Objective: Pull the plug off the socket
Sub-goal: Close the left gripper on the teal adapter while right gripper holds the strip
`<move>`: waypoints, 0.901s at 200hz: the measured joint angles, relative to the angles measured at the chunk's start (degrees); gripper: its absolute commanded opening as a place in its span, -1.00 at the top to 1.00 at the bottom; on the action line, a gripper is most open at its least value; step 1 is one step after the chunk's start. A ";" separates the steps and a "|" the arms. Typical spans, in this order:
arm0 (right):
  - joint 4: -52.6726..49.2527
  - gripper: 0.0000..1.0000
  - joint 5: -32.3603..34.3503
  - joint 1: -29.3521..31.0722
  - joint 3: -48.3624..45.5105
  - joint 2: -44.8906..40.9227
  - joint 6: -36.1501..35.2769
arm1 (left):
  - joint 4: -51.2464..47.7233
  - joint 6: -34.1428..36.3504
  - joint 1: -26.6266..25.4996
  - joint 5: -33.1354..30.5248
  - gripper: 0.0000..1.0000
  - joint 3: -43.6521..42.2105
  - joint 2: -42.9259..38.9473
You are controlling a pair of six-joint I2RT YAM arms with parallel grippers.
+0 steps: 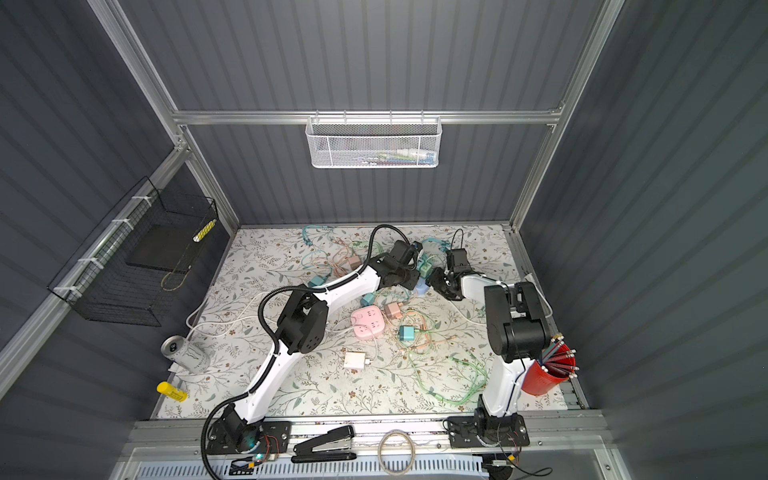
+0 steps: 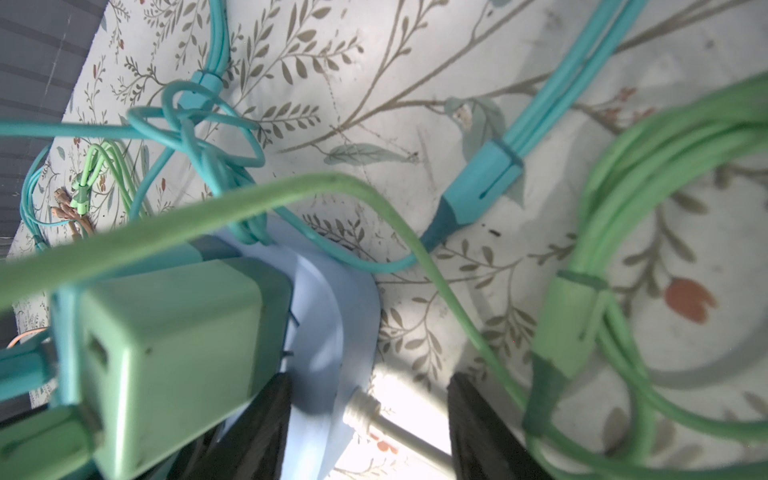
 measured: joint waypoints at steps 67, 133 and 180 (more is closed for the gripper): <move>0.24 -0.18 0.00 0.00 -0.20 -0.11 0.02 | 0.07 0.00 -0.02 0.24 0.73 -0.20 -0.13; -0.63 -0.16 0.74 0.00 -0.22 -0.44 -0.26 | -0.39 -1.22 0.22 2.49 0.92 0.26 -0.13; -1.33 -0.14 1.09 0.02 -0.22 -0.92 -0.44 | -2.99 -2.36 0.28 3.96 0.95 2.10 -0.13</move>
